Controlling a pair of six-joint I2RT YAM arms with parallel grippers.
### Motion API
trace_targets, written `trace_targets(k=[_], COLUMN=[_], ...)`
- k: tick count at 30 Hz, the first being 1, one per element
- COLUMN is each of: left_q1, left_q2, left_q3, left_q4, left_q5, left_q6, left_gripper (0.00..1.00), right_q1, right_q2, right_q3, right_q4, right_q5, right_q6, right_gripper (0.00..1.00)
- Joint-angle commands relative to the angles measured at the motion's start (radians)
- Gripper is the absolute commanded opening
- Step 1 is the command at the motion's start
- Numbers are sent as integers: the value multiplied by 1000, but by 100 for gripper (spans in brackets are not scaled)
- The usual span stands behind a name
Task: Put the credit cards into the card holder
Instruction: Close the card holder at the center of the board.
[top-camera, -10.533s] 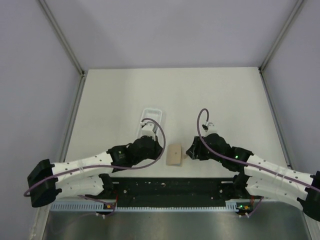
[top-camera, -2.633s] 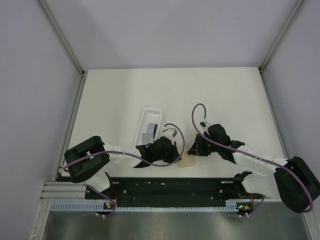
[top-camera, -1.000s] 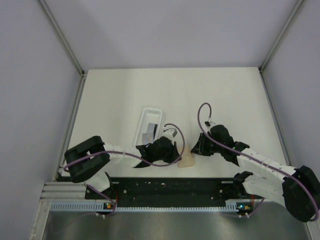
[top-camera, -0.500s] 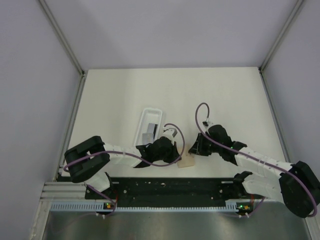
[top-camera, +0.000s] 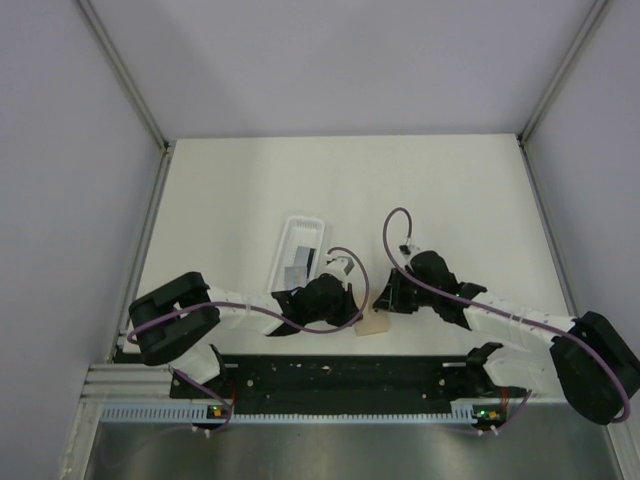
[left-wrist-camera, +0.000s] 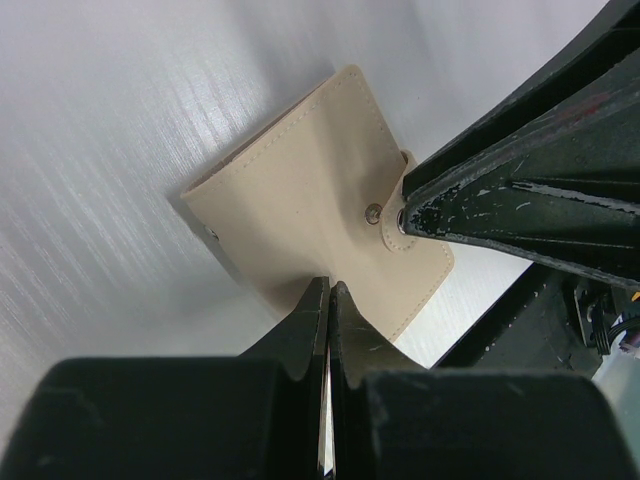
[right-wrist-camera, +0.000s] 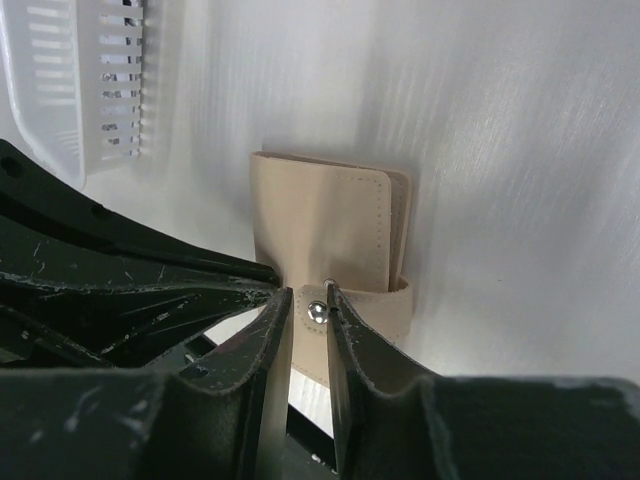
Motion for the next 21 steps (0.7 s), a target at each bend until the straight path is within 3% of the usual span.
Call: trace_targets(k=[1,21], left_q1=[-1,-2], left_q2=[12,9], left_q3=[-17,-14], left_q4=[-15,-18], left_q5=[10,10], left_q6=[3,7], left_gripper=[0,0], right_q1=[19,52], right_q2=[19,50], right_q3=[9,42], right_q4=[61,24], right_q5=[6,54], right_q6=[10,-15], right_gripper=[20,15])
